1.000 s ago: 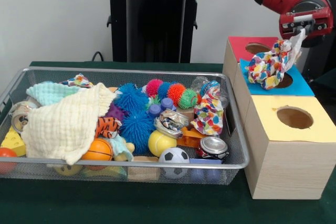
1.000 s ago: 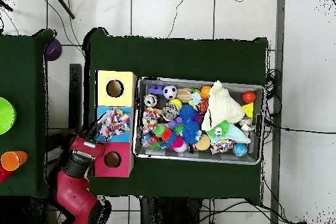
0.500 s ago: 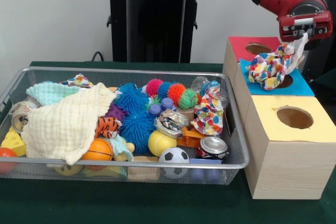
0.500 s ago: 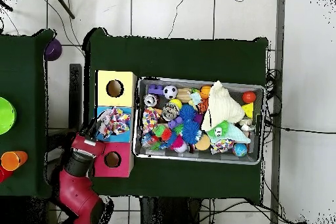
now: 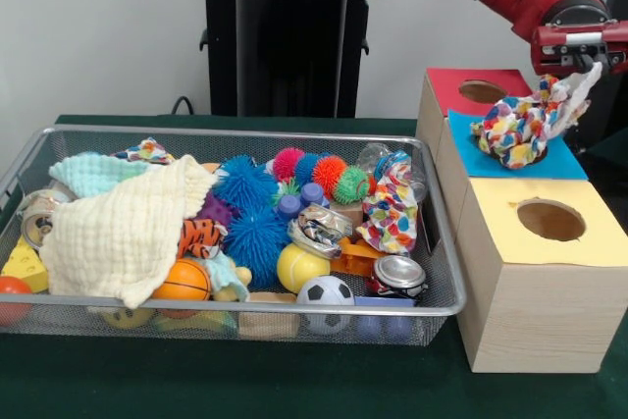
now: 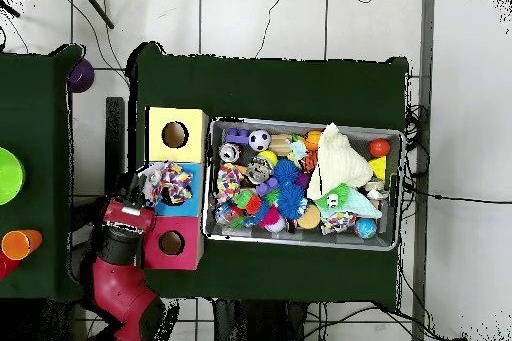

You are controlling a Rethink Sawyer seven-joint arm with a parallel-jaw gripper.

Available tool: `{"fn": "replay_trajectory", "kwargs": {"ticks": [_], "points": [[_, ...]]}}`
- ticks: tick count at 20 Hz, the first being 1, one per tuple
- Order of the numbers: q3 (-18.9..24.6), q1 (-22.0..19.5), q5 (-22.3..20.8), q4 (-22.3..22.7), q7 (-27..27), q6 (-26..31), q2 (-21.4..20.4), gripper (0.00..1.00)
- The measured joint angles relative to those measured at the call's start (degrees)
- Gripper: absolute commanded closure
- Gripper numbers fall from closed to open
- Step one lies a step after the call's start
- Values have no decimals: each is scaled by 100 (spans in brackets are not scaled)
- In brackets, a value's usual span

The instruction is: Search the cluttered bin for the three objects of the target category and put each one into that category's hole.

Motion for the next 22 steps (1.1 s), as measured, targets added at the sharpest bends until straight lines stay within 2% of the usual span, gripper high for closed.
{"fn": "replay_trajectory", "kwargs": {"ticks": [6,22], "points": [[-53,-201,-345,0,0,0,2,100],[-53,-312,-794,1,0,0,2,100]]}}
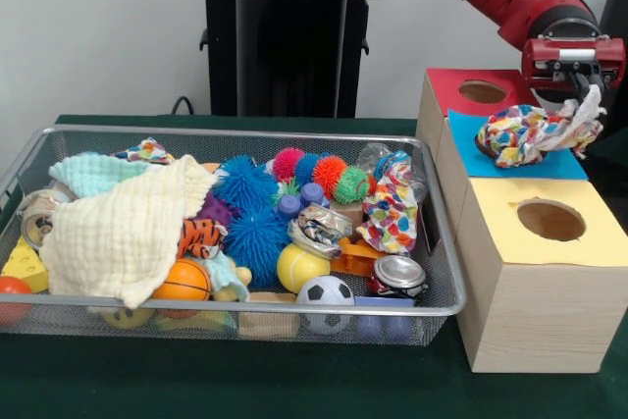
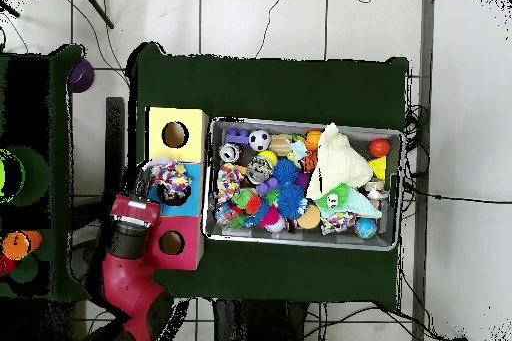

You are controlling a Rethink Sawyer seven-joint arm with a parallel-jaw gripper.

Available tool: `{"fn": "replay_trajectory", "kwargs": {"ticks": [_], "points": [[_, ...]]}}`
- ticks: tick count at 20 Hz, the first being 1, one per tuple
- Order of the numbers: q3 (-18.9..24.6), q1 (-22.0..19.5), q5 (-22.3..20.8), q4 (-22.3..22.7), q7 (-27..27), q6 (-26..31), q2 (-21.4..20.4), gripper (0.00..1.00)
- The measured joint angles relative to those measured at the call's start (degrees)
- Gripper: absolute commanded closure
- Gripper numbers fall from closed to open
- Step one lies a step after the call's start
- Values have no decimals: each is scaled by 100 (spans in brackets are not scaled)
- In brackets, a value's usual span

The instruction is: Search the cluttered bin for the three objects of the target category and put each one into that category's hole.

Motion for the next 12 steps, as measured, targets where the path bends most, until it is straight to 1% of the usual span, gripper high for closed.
{"fn": "replay_trajectory", "kwargs": {"ticks": [12], "points": [[0,-65,-50,2,0,0,-27,100]]}}
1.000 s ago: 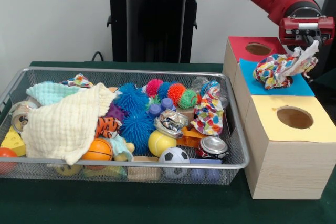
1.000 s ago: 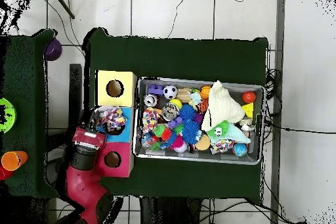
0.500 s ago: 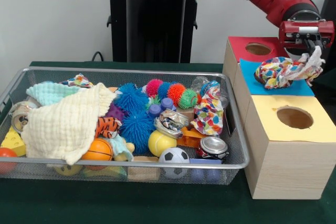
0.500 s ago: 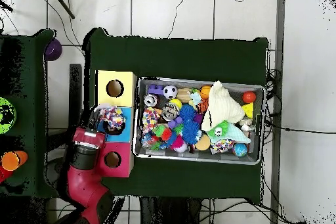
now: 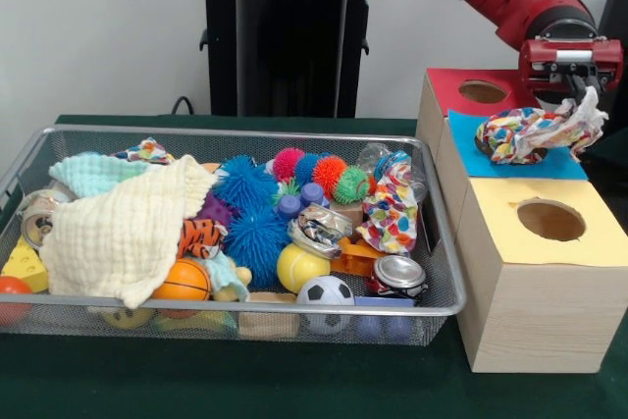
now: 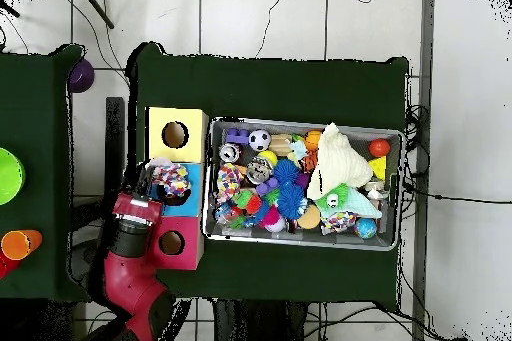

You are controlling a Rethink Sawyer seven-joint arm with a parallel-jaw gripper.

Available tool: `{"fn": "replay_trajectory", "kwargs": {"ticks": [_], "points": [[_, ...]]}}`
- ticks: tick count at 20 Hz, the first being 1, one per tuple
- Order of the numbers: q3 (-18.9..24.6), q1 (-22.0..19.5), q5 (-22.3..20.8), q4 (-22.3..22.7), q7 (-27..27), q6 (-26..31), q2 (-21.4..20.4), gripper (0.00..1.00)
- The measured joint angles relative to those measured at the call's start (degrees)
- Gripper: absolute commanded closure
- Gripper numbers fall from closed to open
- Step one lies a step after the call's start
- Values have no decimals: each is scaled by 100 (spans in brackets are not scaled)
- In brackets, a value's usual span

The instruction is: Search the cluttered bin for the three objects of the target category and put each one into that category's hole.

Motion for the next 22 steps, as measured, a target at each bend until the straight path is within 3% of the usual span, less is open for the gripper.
{"fn": "replay_trajectory", "kwargs": {"ticks": [12,22], "points": [[-1,-32,-21,19,0,0,-126,100],[-1,-250,-523,21,0,0,-250,100]]}}
